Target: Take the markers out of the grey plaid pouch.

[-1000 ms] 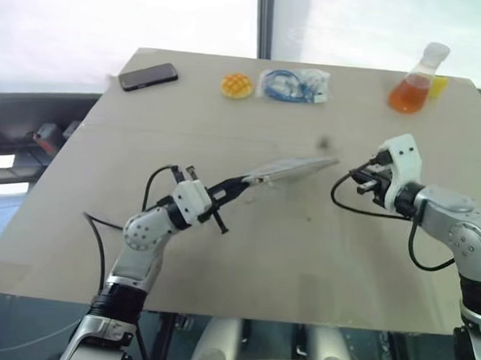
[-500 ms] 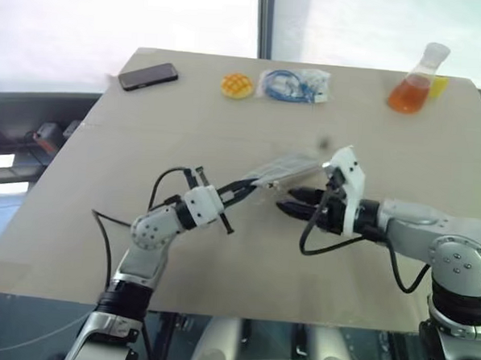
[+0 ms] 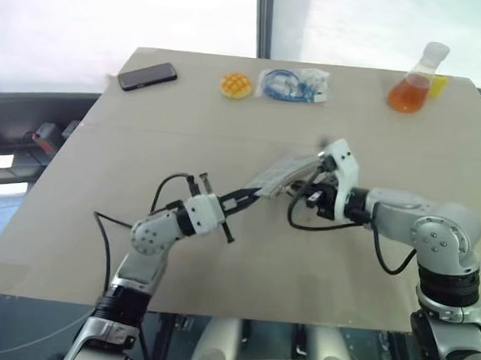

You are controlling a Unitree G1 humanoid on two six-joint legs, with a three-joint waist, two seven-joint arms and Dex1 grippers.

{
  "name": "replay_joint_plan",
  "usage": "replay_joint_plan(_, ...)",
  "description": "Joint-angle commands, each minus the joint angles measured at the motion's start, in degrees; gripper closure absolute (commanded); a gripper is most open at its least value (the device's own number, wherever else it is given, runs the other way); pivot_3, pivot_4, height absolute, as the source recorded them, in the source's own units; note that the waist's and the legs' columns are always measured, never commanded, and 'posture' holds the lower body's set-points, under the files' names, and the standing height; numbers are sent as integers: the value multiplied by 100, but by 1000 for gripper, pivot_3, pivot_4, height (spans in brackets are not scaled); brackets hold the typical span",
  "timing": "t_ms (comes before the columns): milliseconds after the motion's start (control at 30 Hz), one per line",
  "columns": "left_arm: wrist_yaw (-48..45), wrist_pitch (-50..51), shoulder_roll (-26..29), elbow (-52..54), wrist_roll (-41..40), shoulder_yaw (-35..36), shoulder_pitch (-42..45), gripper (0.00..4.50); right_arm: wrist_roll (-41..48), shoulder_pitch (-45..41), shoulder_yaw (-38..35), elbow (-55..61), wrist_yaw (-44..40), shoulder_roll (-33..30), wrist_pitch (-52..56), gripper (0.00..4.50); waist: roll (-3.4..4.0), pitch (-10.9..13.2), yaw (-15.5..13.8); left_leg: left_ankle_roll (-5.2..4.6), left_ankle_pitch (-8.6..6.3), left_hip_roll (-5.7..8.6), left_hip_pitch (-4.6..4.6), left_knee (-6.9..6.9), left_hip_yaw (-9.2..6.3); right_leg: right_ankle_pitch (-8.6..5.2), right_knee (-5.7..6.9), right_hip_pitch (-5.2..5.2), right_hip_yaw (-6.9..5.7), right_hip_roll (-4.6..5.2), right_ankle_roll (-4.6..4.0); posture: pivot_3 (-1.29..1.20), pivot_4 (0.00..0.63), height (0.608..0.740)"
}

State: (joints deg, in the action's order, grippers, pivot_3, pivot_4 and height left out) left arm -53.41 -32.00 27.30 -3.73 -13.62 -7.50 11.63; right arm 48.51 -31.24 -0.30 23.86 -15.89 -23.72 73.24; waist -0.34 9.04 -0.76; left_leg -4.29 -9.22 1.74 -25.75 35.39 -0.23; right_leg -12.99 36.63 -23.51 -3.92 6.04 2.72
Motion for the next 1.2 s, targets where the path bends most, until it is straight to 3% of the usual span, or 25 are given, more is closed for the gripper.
replay_joint_plan(33, -351, -171, 140, 432, -342, -52, -43, 4500, -367, -109, -222, -210, -18, -329, -231, 4431, 1, 0, -2, 8, -5, 0, 0, 0, 0, 0, 0, 0, 0, 3, 0, 0, 150, 740)
replay_joint_plan(267, -414, -250, 117, 417, -165, -108, 58, 4500, -636, -180, -192, -466, -145, -590, -319, 4431, 2, 2, 0, 13, -8, 0, 0, 0, 3, 0, 0, 0, 1, 1, 0, 0, 150, 740)
replay_joint_plan(633, -581, -77, 195, 630, -688, 7, -144, 4500, -1456, -8, -510, -1034, 118, -957, -633, 4431, 6, 5, -8, -1, 1, 1, -1, -5, 4, -1, -2, -2, 1, -2, 1, 0, 150, 740)
replay_joint_plan(867, -4, 224, -144, 349, -731, 258, -36, 4500, -1387, 362, -876, -425, 37, -1367, -329, 4431, 11, 8, -7, -2, 1, 1, -6, -6, 5, 0, -3, -1, 1, -4, 2, 0, 150, 740)
replay_joint_plan(1000, 131, 718, -428, 115, -911, 287, 148, 4500, -1239, 778, -662, 512, -591, -2049, -417, 4431, 13, 12, -17, -3, 1, 0, -5, -3, 4, -3, -2, 2, -2, -8, 36, 0, 150, 740)
replay_joint_plan(1133, -296, 1208, -620, -162, -1449, 301, 354, 4500, -990, 1244, -1034, 1373, -789, -2284, -384, 2689, 9, 14, -10, -2, 1, -2, -5, -3, 3, -2, -3, 3, -2, -7, 43, 0, 150, 740)
replay_joint_plan(1200, -545, 1378, -679, -262, -1666, 363, 410, 4500, -745, 1470, -1316, 1649, -936, -2339, -279, 2689, 8, 15, -9, -2, 1, -2, -5, -2, 3, -3, -4, 4, -3, -8, 44, 0, 150, 740)
